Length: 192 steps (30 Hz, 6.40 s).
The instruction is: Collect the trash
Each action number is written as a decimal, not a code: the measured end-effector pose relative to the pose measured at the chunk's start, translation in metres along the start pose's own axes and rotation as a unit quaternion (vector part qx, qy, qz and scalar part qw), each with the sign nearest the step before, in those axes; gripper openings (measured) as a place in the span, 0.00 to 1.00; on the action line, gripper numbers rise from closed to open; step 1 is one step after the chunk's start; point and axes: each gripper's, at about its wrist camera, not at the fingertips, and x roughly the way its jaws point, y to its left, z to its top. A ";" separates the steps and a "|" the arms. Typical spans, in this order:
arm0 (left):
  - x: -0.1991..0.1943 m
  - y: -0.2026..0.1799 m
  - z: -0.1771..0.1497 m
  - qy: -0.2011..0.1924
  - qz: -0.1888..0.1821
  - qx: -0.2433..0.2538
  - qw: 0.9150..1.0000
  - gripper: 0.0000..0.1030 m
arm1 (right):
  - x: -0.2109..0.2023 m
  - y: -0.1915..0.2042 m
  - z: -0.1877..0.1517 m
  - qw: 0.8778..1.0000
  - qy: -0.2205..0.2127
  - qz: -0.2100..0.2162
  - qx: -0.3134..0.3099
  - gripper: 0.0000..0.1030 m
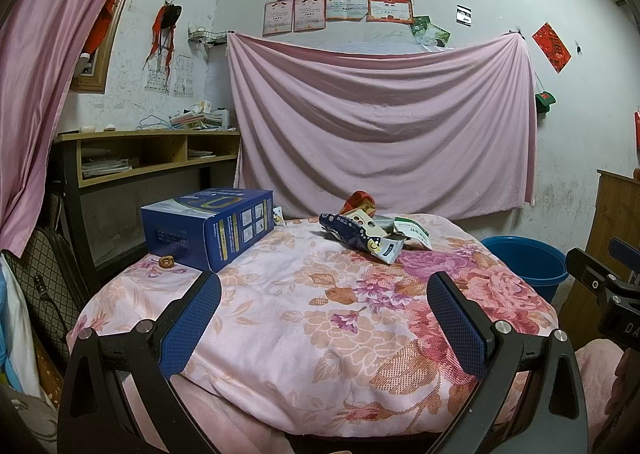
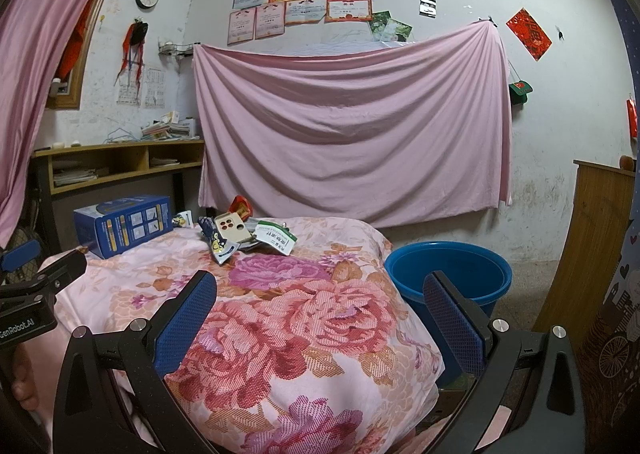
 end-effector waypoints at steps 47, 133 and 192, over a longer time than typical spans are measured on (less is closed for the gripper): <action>0.008 -0.007 0.013 -0.001 -0.001 0.009 1.000 0.98 | 0.008 -0.005 0.004 1.000 0.010 0.003 0.017 1.00; 0.292 0.010 0.058 0.295 -0.070 -0.092 0.948 0.15 | 0.315 0.034 0.037 0.927 0.293 0.226 -0.060 0.68; 0.208 -0.045 0.119 0.074 -0.125 -0.085 0.986 0.04 | 0.245 -0.024 0.071 0.966 0.128 0.220 0.035 0.62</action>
